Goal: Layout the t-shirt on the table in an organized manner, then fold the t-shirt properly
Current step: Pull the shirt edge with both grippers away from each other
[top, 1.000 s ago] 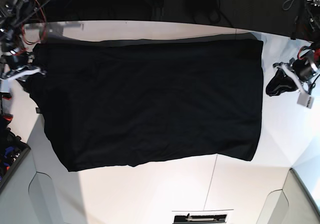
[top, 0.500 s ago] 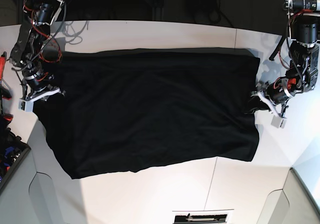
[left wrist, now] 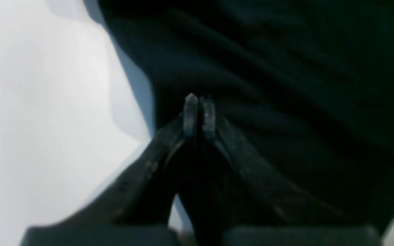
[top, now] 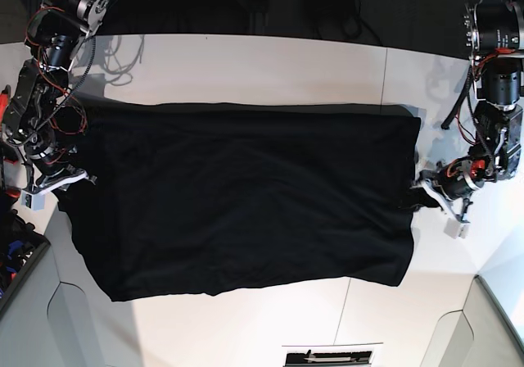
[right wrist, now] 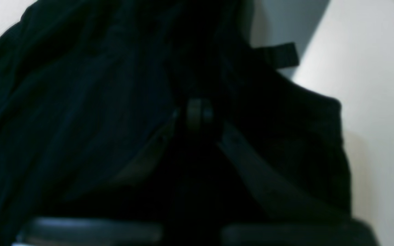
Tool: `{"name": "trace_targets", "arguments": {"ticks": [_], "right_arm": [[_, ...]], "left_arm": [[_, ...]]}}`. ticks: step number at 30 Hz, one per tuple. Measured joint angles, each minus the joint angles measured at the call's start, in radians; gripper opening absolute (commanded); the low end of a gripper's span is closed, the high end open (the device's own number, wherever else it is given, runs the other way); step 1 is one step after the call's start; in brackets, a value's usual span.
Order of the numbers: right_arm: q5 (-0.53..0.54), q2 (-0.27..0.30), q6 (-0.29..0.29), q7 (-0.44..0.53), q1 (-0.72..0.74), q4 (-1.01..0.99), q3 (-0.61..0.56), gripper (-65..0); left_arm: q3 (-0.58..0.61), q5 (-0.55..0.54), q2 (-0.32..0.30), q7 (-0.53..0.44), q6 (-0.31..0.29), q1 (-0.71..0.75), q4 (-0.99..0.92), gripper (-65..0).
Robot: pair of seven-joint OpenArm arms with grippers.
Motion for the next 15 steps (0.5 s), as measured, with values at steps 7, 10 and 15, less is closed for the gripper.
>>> {"name": "trace_targets", "arguments": {"ticks": [7,10,15], "right_arm": [[0.152,-0.001,0.000,-0.142,-0.141,0.342,0.029,-65.0],[0.200,-0.002,0.002,-0.173,-0.248,0.438,0.064,-65.0],[0.225,-0.002,0.009,-0.166,-0.364,0.488,0.132,-65.0]], "left_arm": [[-0.061,-0.137,-0.114,0.121,0.007,0.118,0.284,-57.0],[-0.066,-0.174,-0.113,0.163,0.003,0.211,0.397,-54.4],[-0.096,-0.181,-0.117,0.150,0.002,0.378,0.534,-52.9]]}}
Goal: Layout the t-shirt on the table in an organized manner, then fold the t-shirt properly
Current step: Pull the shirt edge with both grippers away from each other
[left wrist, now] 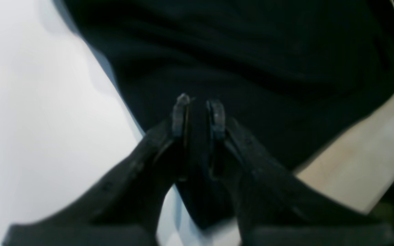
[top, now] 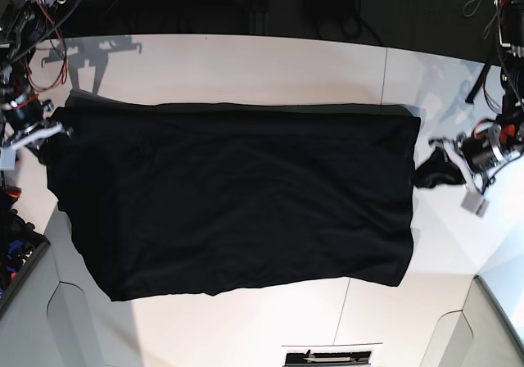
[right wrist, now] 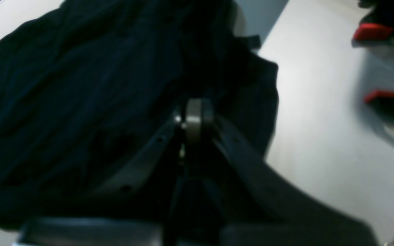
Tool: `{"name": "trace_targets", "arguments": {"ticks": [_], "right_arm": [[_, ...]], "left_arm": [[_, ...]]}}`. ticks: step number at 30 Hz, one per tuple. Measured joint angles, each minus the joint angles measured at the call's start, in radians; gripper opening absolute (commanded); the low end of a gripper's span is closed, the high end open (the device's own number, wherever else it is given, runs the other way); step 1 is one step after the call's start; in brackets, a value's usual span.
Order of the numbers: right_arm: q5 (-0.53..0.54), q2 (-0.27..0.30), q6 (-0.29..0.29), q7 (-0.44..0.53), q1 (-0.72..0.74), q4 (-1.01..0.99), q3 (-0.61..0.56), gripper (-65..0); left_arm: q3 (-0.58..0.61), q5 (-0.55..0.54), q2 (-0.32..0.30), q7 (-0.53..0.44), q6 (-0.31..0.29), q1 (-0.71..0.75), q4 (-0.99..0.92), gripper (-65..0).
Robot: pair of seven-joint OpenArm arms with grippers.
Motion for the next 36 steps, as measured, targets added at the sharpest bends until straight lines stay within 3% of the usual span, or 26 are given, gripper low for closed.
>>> {"name": "trace_targets", "arguments": {"ticks": [2,5,7,12,19,36], "right_arm": [[-0.004,-0.005,-0.002,-0.008,-0.038,-0.008,0.032,-63.1],[0.006,-0.002,-0.005,-0.006,-0.061,-0.027,0.067,-43.7],[0.017,0.002,-0.006,0.016,-0.051,-0.041,0.066,-37.5],[0.024,-0.001,-0.006,0.050,-0.045,-0.070,0.028,-37.1],[-0.057,-0.001,-0.008,0.111,0.035,-0.175,-0.034,-37.0],[-0.094,0.000,-0.010,0.113,0.111,-0.273,-0.069,-37.0]], "left_arm": [[-0.013,0.005,0.003,-0.004,-0.001,0.068,0.018,-52.9],[-0.041,0.009,0.021,-0.018,0.000,0.115,0.022,-52.9],[-0.060,0.008,0.043,-0.022,0.000,0.117,0.026,-52.9],[-0.073,0.006,0.084,-0.019,0.000,0.133,0.028,-52.9],[-0.076,0.007,0.084,-0.023,0.000,0.132,0.028,-52.9],[-0.076,0.010,0.087,-0.023,0.000,0.132,0.028,-52.9]]}}
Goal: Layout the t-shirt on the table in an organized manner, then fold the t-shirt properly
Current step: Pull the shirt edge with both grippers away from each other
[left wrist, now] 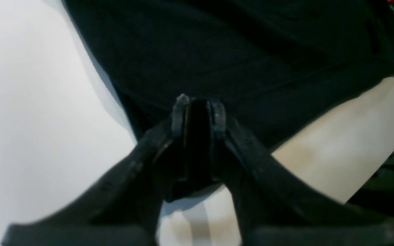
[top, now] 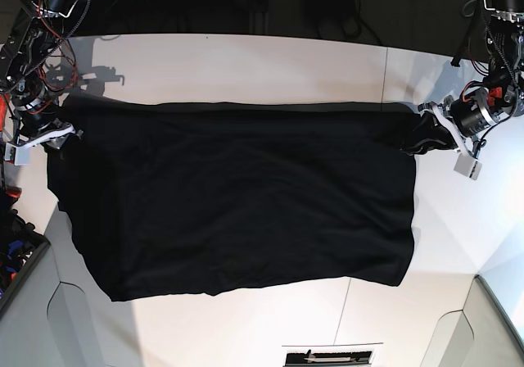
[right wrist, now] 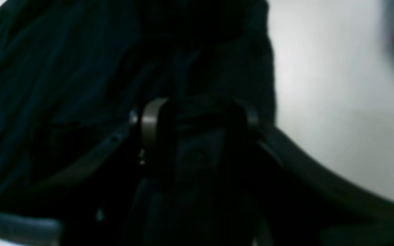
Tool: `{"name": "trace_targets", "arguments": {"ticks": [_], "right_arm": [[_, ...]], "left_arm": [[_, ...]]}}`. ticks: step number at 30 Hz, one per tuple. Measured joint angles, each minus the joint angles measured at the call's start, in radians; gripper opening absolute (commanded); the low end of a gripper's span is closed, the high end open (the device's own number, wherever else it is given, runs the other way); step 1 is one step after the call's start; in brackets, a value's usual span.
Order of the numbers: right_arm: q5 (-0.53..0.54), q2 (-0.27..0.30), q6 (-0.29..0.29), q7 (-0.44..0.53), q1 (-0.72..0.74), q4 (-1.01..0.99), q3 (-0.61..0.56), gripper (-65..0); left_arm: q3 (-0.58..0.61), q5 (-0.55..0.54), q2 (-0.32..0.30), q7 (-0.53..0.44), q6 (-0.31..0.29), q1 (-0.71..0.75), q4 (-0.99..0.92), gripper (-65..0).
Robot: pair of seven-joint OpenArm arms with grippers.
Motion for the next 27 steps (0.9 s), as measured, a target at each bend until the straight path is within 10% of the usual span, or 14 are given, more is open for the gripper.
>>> {"name": "trace_targets", "arguments": {"ticks": [8,13,27], "right_arm": [[-0.052,0.000,-0.010,0.037,0.002,-0.025,-0.043,-37.0],[-0.052,0.000,-0.010,0.037,0.002,-0.025,-0.043,-37.0],[-0.031,0.000,-0.014,0.025,0.002,-0.025,0.042,-37.0]], "left_arm": [[0.000,0.051,0.002,0.003,0.000,0.000,0.000,-51.7],[0.000,0.052,0.002,0.003,0.000,0.000,0.000,-34.7],[0.000,0.052,0.002,-0.001,0.000,0.000,0.000,-34.7]]}}
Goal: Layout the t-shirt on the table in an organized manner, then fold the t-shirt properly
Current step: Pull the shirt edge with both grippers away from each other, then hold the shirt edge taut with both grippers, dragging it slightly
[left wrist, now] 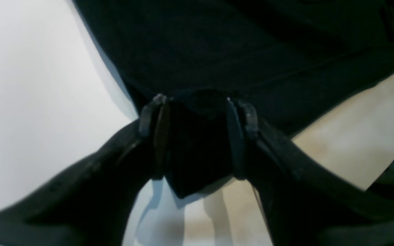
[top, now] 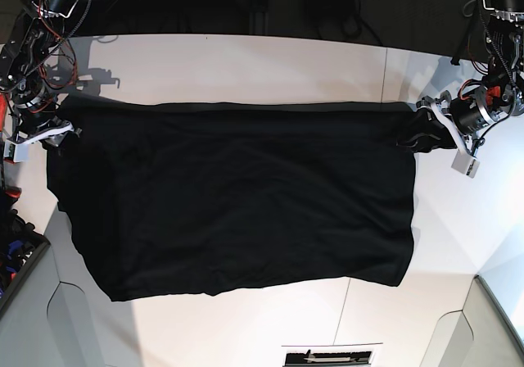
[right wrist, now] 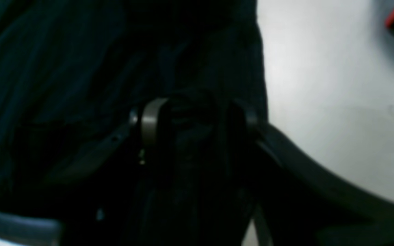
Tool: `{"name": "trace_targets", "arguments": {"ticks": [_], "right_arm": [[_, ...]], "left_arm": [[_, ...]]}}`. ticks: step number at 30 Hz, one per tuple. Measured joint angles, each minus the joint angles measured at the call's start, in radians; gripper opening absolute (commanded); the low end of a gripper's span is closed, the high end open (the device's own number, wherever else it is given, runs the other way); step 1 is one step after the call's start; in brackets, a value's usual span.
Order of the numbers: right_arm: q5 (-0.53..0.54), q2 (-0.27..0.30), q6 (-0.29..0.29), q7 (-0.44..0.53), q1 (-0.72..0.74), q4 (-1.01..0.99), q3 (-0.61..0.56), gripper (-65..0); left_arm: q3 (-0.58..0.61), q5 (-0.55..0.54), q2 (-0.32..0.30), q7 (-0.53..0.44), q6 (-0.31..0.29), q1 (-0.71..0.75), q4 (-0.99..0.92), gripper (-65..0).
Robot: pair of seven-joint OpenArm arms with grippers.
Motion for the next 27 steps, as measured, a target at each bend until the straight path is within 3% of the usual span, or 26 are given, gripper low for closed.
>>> {"name": "trace_targets", "arguments": {"ticks": [17,27], "right_arm": [[0.022,-0.006,0.013,-0.015,0.000,0.000,0.000,-37.0],[0.022,-0.005,0.015,-0.009,0.001,0.000,-0.090,-37.1]], "left_arm": [[0.000,0.000,0.003,0.001,0.000,0.009,0.000,-34.7],[0.000,-0.005,0.035,0.000,0.000,0.047,0.000,-34.9]]}}
